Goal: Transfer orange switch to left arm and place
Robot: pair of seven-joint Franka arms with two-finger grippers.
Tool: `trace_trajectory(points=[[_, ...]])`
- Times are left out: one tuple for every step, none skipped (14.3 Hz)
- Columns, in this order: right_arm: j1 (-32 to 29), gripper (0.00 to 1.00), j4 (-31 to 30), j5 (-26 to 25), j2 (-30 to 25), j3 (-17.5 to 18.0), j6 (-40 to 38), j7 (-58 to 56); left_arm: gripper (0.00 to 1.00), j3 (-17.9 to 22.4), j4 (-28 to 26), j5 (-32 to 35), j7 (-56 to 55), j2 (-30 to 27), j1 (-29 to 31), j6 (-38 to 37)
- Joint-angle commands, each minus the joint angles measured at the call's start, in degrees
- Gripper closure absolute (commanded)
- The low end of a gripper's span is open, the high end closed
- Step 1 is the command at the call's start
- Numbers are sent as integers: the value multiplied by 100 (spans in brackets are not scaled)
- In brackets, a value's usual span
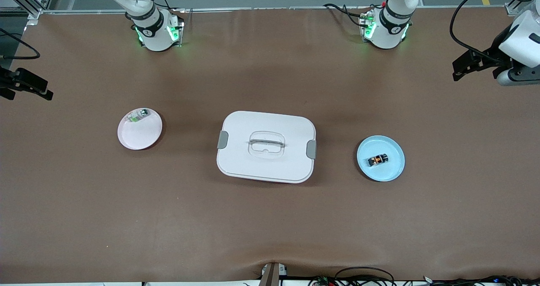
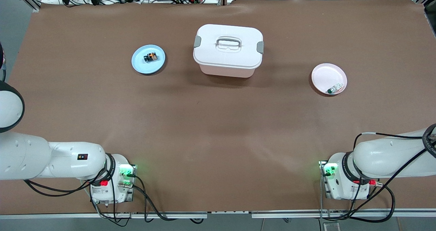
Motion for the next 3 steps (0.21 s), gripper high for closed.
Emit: trace_trajectory(points=[[-55,0,169,-43,76,42,-88,-24,0,12,101,-94,41,-8,17,-66],[-55,0,169,-43,76,42,-88,-24,0,12,110,-94,14,-8,9,-66],[-55,0,169,-43,76,42,-88,-24,0,12,119,-94,5,1,8,-75]])
